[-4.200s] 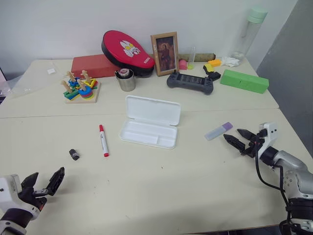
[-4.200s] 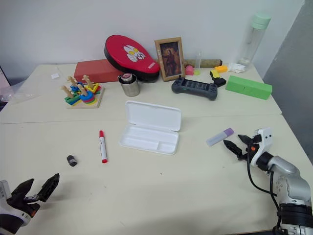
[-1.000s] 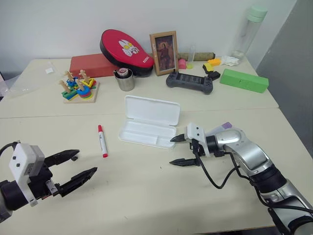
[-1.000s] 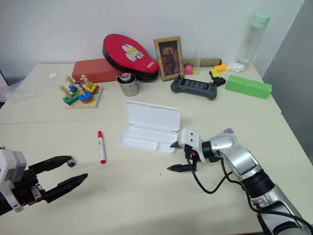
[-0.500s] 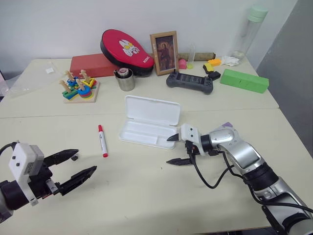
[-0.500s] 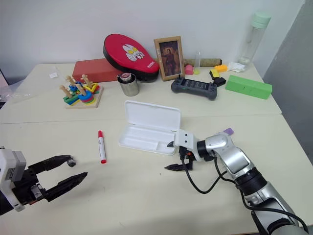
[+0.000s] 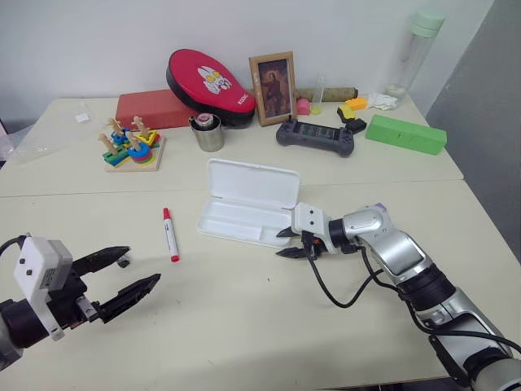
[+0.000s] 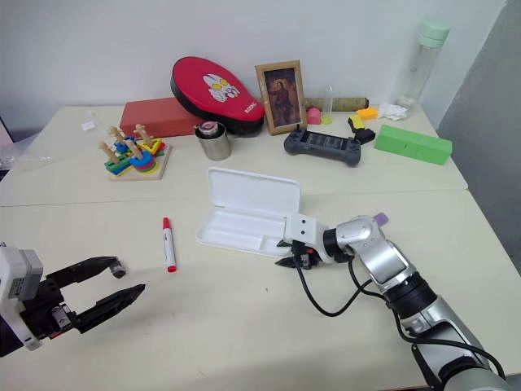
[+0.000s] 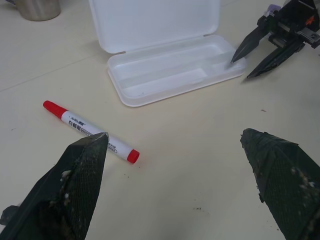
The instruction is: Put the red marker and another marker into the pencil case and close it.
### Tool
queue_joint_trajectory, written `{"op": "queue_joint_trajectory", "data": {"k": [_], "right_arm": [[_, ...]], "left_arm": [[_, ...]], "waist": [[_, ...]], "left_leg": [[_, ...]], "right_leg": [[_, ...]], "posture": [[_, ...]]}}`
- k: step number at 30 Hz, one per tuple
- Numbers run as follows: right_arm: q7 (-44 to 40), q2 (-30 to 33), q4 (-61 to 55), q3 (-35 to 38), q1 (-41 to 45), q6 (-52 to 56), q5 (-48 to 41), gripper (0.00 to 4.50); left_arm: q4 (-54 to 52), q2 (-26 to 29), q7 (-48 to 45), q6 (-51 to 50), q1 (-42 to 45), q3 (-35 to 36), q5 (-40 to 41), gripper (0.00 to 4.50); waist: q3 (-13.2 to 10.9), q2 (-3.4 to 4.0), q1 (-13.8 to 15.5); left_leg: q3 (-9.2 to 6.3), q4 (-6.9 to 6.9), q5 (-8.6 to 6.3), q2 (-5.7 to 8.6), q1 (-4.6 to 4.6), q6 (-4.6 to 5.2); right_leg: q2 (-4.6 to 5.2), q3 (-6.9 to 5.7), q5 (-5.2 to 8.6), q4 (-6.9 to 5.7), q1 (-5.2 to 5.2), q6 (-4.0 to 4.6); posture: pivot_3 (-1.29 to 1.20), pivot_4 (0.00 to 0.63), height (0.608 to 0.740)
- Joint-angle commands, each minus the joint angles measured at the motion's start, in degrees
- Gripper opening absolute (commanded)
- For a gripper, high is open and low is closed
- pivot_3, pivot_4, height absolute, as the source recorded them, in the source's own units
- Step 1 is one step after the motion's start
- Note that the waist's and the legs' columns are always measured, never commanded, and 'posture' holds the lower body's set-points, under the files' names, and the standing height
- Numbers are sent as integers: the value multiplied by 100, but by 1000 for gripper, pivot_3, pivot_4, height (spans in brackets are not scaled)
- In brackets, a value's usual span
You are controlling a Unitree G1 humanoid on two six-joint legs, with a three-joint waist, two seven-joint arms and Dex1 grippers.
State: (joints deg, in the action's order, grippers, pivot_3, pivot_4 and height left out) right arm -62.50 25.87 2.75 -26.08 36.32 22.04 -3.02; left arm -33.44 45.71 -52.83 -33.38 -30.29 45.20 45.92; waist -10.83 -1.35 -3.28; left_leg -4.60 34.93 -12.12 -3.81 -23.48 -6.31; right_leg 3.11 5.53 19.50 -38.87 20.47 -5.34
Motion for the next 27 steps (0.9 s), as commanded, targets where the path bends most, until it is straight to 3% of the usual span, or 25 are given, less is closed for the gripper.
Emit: {"op": "queue_joint_trajectory", "data": {"k": [1,4,17,21,27], "right_arm": [[-159,112,-265,-169,129,240,152,769],[-201,218,-319,-385,220,246,436,76],[-194,167,-11,-394,389,-258,690,30],[-174,130,-17,-355,448,-281,702,714],[-122,70,-69,-334,496,-160,733,2303]], "left_arm": [[-30,-40,73,-8,51,-4,12,4500],[-43,-53,123,-30,104,-13,38,4500],[-106,-157,239,-77,143,-48,3,4500],[-107,-166,273,-71,167,-90,-21,4500],[-109,-158,327,-81,216,-152,-21,4500]], "waist": [[0,0,1],[0,0,1],[3,-4,-2],[2,-4,-1],[2,-3,-1]], "left_leg": [[0,0,0,0,0,0],[0,0,0,0,0,0],[0,1,0,0,13,0],[0,1,0,0,13,0],[-1,0,0,0,12,0]], "right_leg": [[0,0,0,0,0,0],[0,0,0,0,1,0],[0,1,0,-1,-11,0],[0,1,0,-1,-10,0],[0,0,0,-1,-9,0]], "posture": [[0,150,740],[0,150,740],[0,150,740],[0,150,740],[0,150,740]]}}
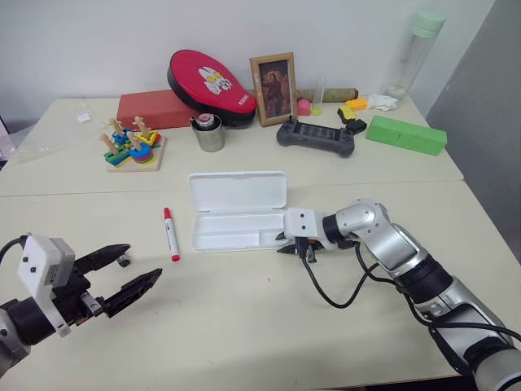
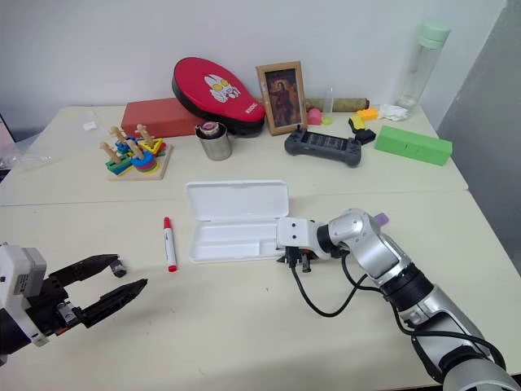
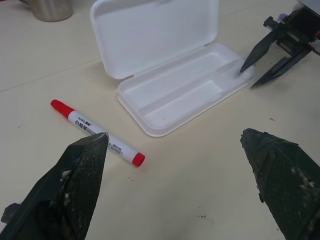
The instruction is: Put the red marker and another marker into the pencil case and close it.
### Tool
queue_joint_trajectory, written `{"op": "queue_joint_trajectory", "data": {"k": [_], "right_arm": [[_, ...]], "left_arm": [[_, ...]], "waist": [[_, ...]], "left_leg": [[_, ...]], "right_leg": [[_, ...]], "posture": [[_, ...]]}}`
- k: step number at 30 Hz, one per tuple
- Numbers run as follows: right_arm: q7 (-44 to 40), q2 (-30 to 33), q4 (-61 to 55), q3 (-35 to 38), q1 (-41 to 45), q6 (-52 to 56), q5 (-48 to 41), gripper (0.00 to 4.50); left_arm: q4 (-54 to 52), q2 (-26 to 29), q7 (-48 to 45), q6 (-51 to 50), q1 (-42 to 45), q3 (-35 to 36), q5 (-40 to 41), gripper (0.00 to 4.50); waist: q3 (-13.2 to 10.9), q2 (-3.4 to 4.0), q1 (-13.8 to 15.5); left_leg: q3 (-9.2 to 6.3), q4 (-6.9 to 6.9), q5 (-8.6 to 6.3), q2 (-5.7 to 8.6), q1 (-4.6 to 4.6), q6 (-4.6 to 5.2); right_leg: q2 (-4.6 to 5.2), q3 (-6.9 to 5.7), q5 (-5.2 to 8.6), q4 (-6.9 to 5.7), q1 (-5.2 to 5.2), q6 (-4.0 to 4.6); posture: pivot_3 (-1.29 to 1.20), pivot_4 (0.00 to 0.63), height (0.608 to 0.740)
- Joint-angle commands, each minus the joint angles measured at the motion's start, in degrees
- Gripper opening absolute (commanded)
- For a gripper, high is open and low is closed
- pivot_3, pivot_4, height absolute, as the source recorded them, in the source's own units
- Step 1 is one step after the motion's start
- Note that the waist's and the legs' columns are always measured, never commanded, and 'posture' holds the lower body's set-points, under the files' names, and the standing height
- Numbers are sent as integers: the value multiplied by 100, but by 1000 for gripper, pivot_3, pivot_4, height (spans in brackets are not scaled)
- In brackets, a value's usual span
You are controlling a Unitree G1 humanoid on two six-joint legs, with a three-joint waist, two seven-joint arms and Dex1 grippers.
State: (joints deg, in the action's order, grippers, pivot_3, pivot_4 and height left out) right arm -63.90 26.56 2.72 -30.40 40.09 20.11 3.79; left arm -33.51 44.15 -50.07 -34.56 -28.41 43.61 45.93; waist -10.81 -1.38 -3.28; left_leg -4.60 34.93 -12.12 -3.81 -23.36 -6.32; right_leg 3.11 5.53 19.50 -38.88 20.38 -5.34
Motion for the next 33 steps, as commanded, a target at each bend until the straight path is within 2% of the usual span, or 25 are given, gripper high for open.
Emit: {"op": "queue_joint_trajectory", "data": {"k": [1,6,7,9,22,23,33], "right_arm": [[19,12,-85,85,114,28,72,2466],[-32,59,-124,3,120,-32,194,3662],[-31,71,-120,-13,125,-66,242,3439],[-23,122,-97,-70,134,-205,397,3323],[-75,11,-69,-84,311,-332,649,162],[-94,4,-73,-86,311,-323,646,43],[-384,69,-336,2,258,-193,465,43]], "left_arm": [[-105,-5,56,45,26,2,-23,4500],[-99,1,94,55,39,-5,-13,4500],[-99,-1,100,55,42,-6,-12,4500],[-113,-11,110,49,37,-4,-2,4500],[-111,-11,224,21,142,-87,19,4500],[-108,-10,231,17,152,-91,22,4500],[-116,-25,265,-6,188,-78,61,4500]], "waist": [[0,0,0],[0,0,0],[0,0,-1],[0,0,0],[-1,1,-1],[-1,1,0],[-1,1,0]], "left_leg": [[0,0,0,0,0,0],[0,0,0,0,0,0],[0,0,0,0,0,0],[0,0,0,0,0,0],[0,-1,0,0,0,0],[0,-1,0,0,0,0],[0,-1,0,0,0,0]], "right_leg": [[0,0,0,0,0,0],[0,0,0,0,0,0],[0,0,0,0,0,0],[0,0,0,0,1,0],[0,0,0,0,1,0],[0,0,0,0,1,0],[0,0,0,1,1,0]], "posture": [[0,150,740],[0,150,740],[0,150,740],[0,150,740],[0,150,740],[0,150,740],[0,150,740]]}}
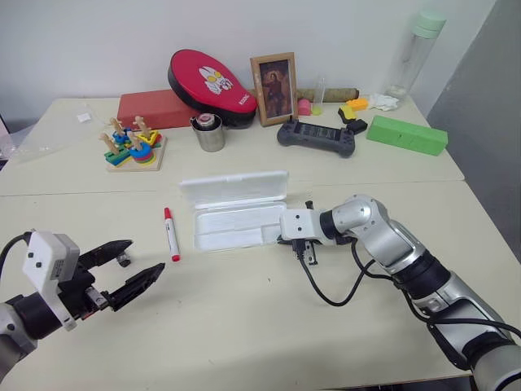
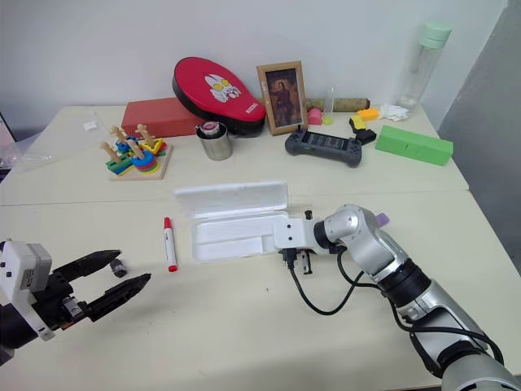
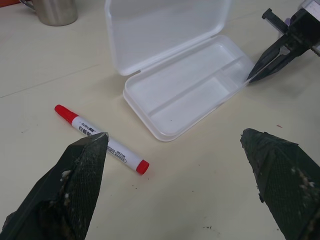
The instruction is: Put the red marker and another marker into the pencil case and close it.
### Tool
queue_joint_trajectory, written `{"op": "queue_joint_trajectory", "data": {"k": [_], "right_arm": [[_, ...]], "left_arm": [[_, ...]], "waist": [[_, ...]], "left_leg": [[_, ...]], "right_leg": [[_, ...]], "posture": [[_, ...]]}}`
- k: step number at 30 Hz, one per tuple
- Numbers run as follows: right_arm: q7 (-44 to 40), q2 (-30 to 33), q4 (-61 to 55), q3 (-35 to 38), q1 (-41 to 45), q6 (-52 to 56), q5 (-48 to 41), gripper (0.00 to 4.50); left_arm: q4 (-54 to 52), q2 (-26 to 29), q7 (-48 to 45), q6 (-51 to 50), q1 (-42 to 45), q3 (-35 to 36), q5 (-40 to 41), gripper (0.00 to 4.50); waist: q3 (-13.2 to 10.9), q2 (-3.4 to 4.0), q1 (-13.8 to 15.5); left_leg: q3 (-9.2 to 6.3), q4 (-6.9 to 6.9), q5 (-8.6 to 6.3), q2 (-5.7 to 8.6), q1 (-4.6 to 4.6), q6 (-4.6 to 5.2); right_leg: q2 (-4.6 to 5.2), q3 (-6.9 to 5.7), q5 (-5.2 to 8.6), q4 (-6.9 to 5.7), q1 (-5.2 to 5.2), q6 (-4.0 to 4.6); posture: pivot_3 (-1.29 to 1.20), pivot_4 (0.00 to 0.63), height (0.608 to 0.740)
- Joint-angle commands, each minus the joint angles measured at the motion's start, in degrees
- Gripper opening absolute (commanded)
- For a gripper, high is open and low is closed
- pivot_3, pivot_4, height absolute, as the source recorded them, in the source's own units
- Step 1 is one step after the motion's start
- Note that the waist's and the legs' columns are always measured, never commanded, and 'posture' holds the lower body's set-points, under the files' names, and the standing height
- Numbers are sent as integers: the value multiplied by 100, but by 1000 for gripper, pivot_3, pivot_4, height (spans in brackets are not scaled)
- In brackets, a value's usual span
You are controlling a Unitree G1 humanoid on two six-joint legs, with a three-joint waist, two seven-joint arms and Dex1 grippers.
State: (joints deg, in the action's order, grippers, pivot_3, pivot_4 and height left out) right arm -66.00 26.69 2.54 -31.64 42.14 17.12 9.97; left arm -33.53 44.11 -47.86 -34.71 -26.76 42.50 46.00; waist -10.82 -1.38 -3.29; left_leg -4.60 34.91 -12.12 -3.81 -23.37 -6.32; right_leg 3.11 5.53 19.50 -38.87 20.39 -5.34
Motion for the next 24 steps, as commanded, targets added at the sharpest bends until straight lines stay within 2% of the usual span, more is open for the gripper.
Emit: {"op": "queue_joint_trajectory", "data": {"k": [1,12,24], "right_arm": [[-214,65,-398,159,62,166,-202,43],[-602,350,-1410,427,49,867,-824,43],[-680,874,-2149,495,-413,1494,-1328,43]], "left_arm": [[-116,-21,47,4,28,41,65,4500],[-91,27,101,-31,121,55,148,4500],[3,65,46,-30,192,-9,85,4500]], "waist": [[0,0,1],[-2,1,2],[-2,-1,6]], "left_leg": [[0,0,0,0,0,0],[0,-2,0,0,-2,0],[0,-1,0,0,-5,0]], "right_leg": [[0,0,0,0,0,0],[0,0,0,0,3,0],[0,0,0,1,6,1]], "posture": [[0,150,740],[0,150,740],[0,150,740]]}}
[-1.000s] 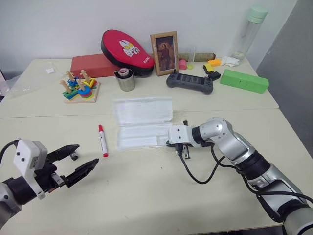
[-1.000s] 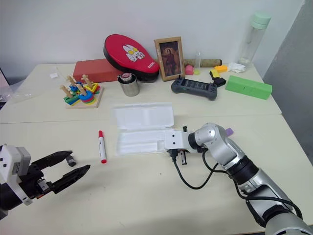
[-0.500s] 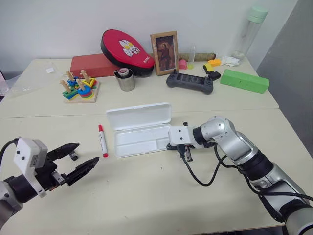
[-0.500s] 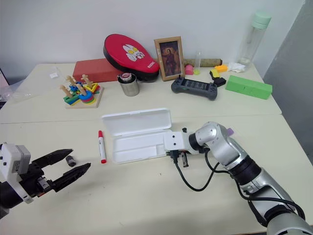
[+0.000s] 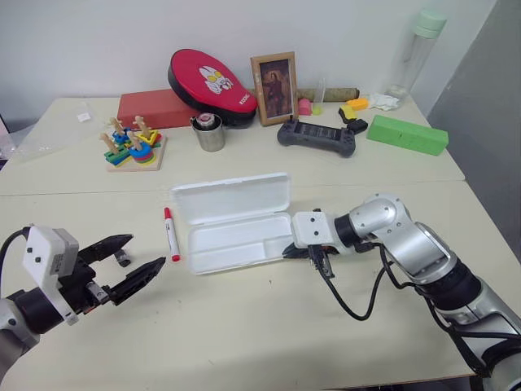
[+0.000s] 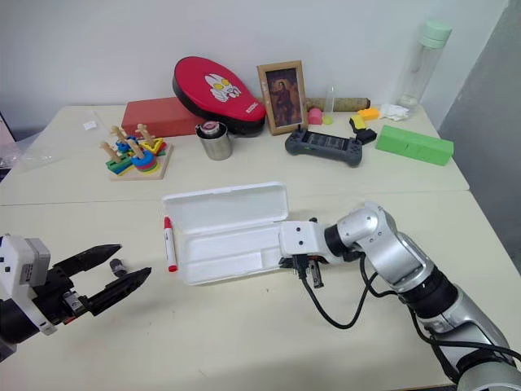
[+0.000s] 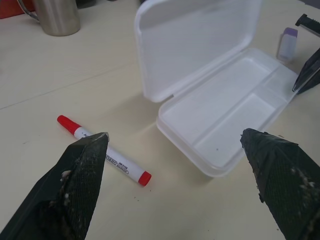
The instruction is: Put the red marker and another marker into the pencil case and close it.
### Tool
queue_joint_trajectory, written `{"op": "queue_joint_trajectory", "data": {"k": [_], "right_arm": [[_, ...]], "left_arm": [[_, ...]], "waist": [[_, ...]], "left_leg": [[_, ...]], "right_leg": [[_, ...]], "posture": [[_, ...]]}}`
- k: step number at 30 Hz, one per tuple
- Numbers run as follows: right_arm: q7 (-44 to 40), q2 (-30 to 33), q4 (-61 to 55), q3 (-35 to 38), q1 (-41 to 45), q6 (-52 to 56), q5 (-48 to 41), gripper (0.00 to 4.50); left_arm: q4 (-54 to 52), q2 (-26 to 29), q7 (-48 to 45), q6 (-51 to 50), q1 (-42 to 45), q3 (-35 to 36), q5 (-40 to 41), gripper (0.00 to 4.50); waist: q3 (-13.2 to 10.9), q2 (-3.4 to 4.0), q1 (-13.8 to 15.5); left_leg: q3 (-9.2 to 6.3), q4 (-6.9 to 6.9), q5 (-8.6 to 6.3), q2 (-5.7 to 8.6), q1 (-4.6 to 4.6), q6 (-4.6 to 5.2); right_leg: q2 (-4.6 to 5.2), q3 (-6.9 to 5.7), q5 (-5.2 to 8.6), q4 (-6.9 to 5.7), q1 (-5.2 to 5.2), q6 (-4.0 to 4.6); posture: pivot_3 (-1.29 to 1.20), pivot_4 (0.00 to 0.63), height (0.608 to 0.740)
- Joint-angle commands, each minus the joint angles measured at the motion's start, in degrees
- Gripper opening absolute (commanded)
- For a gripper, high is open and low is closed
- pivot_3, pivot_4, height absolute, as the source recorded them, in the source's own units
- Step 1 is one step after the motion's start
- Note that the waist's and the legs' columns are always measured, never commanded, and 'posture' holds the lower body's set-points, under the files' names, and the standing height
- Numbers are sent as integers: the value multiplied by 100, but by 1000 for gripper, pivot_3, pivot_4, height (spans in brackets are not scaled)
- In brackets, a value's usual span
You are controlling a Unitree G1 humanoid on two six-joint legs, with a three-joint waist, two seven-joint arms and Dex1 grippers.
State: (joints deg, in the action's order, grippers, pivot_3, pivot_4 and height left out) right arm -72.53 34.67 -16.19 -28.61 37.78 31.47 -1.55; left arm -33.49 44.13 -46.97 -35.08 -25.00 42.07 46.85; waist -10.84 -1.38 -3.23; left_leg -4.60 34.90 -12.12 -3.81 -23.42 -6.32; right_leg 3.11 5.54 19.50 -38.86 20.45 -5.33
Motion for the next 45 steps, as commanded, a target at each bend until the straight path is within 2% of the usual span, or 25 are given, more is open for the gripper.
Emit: {"op": "queue_joint_trajectory", "data": {"k": [1,14,37,40,45], "right_arm": [[-22,85,-283,195,21,109,-221,43],[-11,359,-475,258,-181,690,-751,43],[190,641,-702,168,-653,754,-974,43],[267,630,-639,154,-702,615,-925,539],[295,646,-596,140,-741,547,-914,1712]], "left_arm": [[10,68,-46,9,24,27,-4,4500],[80,92,-130,16,58,28,-69,4500],[240,324,-284,-105,221,23,-82,4500],[261,350,-290,-117,260,13,-91,4500],[285,370,-307,-125,282,20,-98,4500]], "waist": [[-1,-1,0],[-1,-2,1],[-2,-3,3],[-2,-3,3],[-2,-3,2]], "left_leg": [[0,0,0,0,0,0],[0,0,0,0,-2,0],[0,0,0,0,-3,0],[0,0,0,0,-3,0],[0,0,0,0,-3,0]], "right_leg": [[0,0,0,0,0,0],[0,0,1,2,2,1],[0,0,1,3,5,1],[0,0,1,3,5,1],[0,0,1,3,5,1]], "posture": [[0,150,740],[0,150,740],[0,150,740],[0,150,740],[0,150,740]]}}
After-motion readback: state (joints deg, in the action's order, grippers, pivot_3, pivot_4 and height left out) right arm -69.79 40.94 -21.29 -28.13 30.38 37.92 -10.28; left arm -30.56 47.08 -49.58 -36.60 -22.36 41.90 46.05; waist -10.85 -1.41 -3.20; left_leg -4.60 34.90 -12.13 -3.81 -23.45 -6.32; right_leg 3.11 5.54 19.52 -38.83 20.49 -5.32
